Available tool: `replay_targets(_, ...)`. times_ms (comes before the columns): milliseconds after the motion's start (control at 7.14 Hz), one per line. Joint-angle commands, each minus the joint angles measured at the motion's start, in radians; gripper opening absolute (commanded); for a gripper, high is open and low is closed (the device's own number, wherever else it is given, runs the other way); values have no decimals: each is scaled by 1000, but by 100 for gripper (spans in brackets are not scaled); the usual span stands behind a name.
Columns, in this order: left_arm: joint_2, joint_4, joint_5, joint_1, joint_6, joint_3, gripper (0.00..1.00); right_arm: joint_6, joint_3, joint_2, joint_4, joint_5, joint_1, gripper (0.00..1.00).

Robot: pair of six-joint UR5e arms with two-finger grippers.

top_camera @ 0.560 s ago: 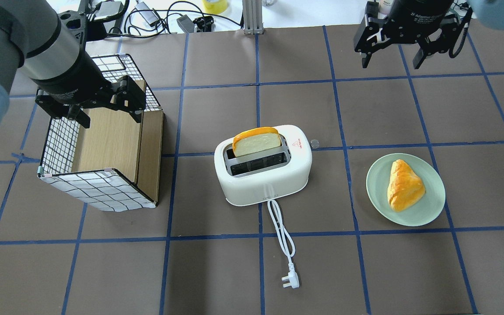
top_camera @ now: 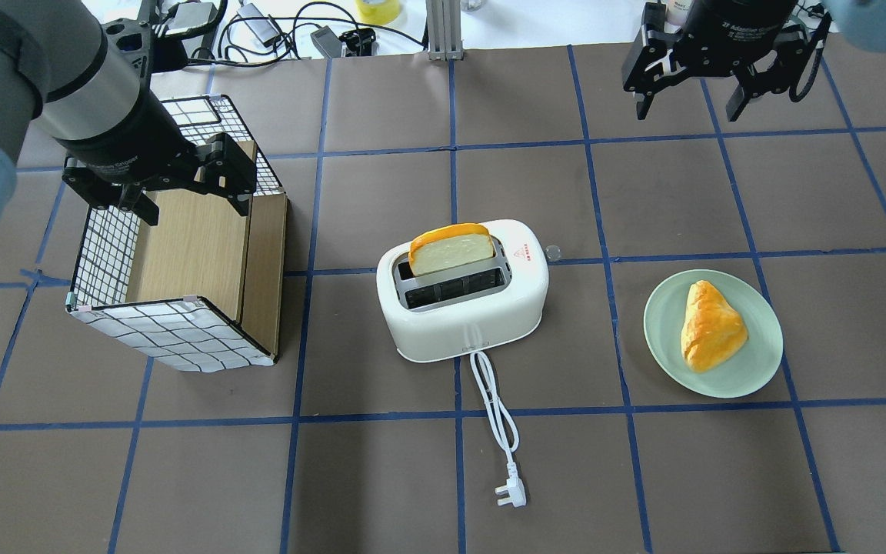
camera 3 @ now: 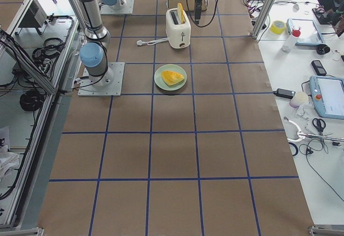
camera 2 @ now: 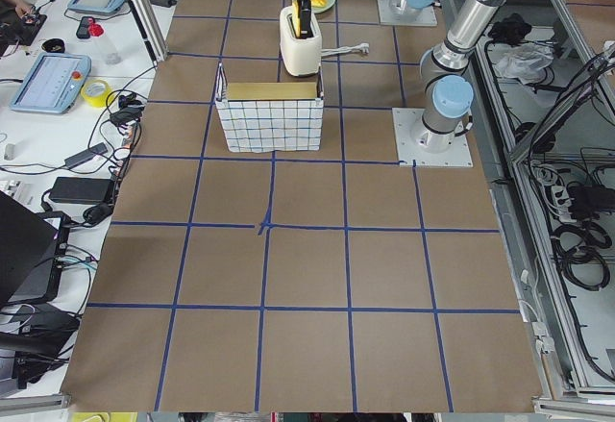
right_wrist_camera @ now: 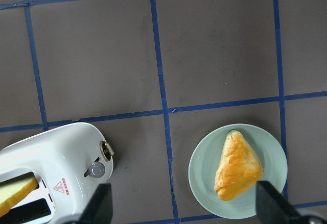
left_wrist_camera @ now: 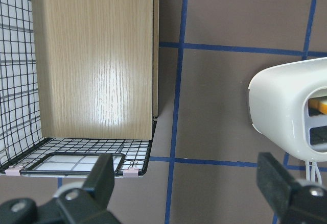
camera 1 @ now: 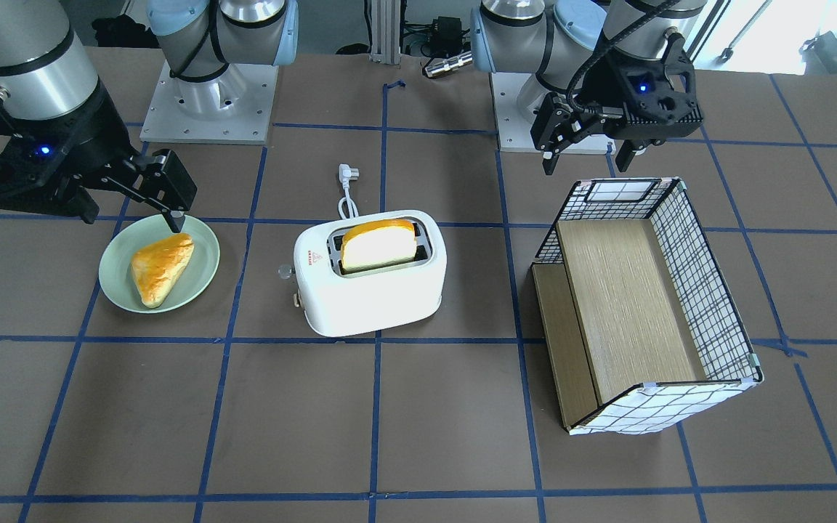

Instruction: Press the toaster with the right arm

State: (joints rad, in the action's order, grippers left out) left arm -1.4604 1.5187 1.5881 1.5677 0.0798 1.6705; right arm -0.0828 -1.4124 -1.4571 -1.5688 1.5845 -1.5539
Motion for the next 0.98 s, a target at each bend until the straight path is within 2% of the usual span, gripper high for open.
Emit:
replay_targets(0,0,0,1,0,0,0,100,0,0,0,-1,2,0,100)
replay_targets(280,0,0,0,0,0,0,100,0,1,1,-1,3,0,100)
replay_targets(420,0,0,0,0,0,0,100,2,1,1,-1,2,0,95)
replay_targets(840,0,0,0,0,0,0,100,2,6,1,-1,0,0,71)
